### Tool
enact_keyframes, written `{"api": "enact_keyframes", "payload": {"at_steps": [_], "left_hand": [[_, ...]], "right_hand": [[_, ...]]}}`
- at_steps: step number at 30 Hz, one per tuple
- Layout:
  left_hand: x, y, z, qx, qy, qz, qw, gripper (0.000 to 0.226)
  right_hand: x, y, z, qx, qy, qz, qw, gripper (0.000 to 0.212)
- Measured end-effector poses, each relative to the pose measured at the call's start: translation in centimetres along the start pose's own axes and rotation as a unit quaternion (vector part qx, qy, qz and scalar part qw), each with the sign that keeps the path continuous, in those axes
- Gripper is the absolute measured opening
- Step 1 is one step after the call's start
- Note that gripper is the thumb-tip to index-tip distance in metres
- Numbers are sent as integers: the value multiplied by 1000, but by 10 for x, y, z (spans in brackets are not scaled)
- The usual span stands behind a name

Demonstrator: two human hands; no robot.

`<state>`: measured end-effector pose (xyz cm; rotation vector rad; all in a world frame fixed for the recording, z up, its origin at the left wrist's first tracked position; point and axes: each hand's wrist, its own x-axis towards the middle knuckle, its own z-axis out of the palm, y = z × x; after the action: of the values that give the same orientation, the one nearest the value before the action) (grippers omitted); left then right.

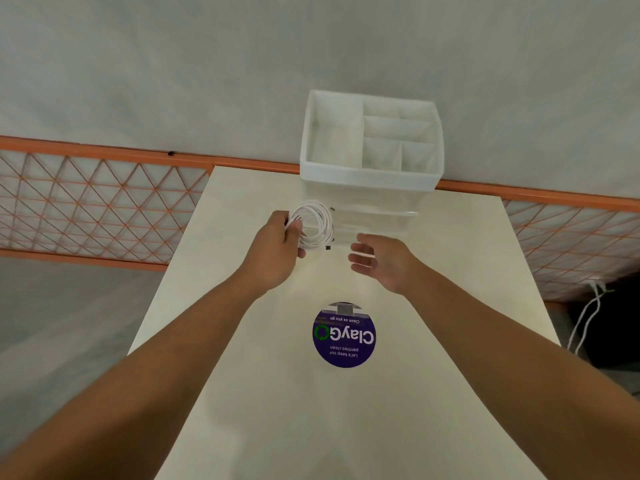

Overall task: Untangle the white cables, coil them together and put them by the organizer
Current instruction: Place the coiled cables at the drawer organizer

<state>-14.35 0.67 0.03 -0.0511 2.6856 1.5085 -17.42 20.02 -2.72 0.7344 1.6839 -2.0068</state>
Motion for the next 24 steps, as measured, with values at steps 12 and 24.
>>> {"api": "enact_keyframes", "payload": {"at_steps": [12, 24], "left_hand": [[23, -33, 10, 20, 5, -12, 1000, 24], [6, -29, 1, -29, -20, -4, 999, 31]], "right_hand": [[60, -12, 19, 310, 34, 27, 950, 6], [24, 27, 11, 336, 19, 33, 941, 13]]}}
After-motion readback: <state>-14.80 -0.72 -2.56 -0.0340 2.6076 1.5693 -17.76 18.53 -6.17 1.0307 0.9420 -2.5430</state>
